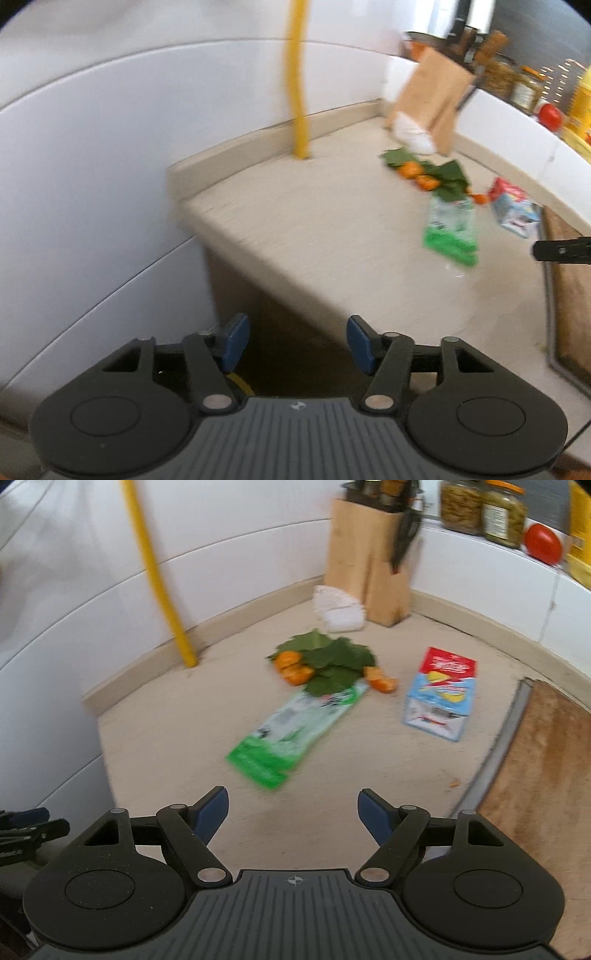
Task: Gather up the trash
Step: 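Raise both open tools from the bin back over the counter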
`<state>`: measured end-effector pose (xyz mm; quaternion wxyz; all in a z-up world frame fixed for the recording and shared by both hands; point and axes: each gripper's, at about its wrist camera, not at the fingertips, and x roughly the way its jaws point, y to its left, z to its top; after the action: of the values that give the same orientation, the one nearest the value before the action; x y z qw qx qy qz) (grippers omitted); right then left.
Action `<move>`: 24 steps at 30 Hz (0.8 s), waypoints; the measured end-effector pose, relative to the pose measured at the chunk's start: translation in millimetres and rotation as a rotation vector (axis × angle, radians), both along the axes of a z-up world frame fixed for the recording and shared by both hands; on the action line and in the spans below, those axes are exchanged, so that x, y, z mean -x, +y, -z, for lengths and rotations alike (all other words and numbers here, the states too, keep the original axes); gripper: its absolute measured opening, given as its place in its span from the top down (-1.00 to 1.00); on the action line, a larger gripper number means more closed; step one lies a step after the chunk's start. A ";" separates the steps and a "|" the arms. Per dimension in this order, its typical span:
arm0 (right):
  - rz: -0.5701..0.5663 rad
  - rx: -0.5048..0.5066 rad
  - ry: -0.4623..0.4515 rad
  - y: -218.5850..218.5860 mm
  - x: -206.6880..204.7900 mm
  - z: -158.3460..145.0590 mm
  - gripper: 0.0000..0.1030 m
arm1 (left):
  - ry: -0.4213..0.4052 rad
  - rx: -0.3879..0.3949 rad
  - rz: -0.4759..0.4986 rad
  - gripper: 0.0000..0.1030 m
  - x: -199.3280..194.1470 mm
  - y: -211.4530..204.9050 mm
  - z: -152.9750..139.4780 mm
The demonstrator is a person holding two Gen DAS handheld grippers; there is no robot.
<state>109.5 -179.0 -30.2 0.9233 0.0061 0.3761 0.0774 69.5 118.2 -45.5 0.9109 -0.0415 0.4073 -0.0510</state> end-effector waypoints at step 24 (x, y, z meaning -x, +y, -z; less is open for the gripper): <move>0.209 -0.043 -0.041 -108.9 -41.1 -0.9 -0.64 | -0.050 -0.041 0.334 -0.21 -132.9 -166.2 -18.5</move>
<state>150.6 -287.9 -29.3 0.9334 0.0634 0.3529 -0.0111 202.3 -48.0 -26.9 0.9002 0.0465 0.3869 -0.1944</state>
